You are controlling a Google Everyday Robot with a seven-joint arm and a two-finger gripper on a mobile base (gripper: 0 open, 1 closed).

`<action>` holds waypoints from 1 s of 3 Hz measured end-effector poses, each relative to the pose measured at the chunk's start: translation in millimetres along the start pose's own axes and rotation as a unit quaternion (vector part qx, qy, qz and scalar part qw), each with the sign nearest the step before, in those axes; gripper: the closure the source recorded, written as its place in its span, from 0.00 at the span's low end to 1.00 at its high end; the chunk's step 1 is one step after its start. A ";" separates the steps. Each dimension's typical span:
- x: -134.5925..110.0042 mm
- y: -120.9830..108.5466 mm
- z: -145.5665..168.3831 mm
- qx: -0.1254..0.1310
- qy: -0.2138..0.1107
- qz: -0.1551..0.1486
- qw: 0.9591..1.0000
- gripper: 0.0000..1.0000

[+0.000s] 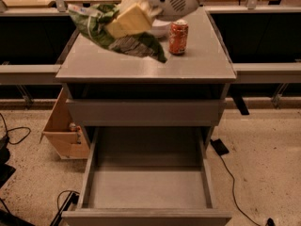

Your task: Place green jalapeno chip bag into middle drawer

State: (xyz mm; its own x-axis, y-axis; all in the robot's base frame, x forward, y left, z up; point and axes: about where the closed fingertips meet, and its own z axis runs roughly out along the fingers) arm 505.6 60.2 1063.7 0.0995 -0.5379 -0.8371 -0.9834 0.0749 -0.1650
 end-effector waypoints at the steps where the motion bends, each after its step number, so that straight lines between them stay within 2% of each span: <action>1: 34.4 36.6 33.0 0.008 -0.051 0.008 0.999 1.00; 2: 130.0 47.6 66.9 0.016 -0.016 0.081 0.996 1.00; 3: 251.0 78.2 139.6 -0.031 0.059 0.166 0.984 1.00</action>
Offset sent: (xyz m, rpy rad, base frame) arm -0.1555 0.0124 -0.5642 -0.3591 0.7832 -0.0264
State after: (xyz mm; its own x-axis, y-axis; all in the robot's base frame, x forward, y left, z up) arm 474.9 48.2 767.8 -0.2426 -0.5871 -0.7723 -0.9667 0.2136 0.1413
